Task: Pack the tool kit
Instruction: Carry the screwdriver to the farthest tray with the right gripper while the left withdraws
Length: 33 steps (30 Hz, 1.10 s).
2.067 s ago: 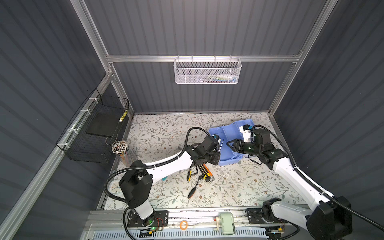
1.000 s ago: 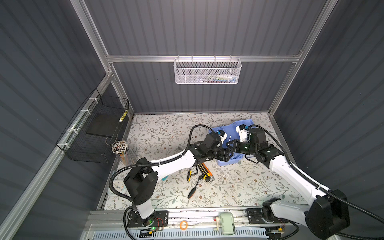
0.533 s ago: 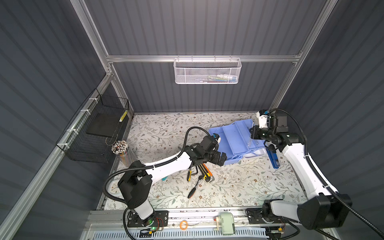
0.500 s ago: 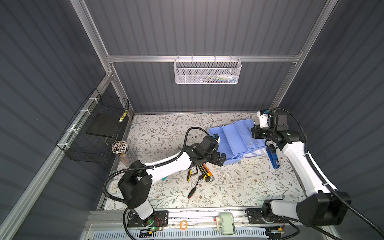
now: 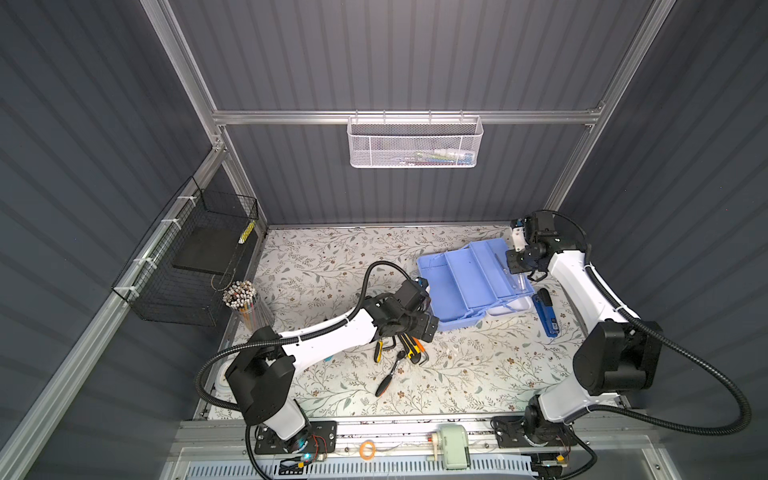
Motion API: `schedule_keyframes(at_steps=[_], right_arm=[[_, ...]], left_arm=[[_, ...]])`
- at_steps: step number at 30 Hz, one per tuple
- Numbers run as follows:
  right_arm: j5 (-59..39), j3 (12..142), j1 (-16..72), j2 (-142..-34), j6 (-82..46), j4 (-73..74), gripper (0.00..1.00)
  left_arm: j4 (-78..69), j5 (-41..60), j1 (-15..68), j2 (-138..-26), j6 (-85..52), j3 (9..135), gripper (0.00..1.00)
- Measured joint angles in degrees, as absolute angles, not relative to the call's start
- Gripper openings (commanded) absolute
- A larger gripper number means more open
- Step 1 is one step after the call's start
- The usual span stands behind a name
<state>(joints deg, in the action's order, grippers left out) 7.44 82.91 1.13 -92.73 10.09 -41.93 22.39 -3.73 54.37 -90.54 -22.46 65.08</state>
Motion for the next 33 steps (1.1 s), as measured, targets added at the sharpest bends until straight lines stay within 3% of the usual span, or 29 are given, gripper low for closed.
schedule_keyframes(at_steps=[13,16,20,23,33], right_arm=[[10.3,84.4,2.4,-99.1,13.0,-40.2,0.12],[10.7,84.6,2.7,-99.9,13.1,-39.9,0.24],[10.9,84.7,2.7,-100.0,11.7,-39.9,0.49],[11.2,84.9,2.7,-99.9,11.4,-40.0,0.52],[8.1,82.6,2.8,-91.0,6.4,-39.6,0.85]], left_arm=[[23.6,-5.2,54.4,-90.2,-22.5,64.0,1.0],[23.6,-5.5,54.4,-90.2,-22.5,64.0,1.0],[23.8,-5.8,54.4,-89.8,-22.5,63.5,1.0],[24.0,-6.1,54.4,-89.5,-22.7,63.2,1.0],[24.4,-8.0,54.4,-88.6,-23.6,62.3,1.0]])
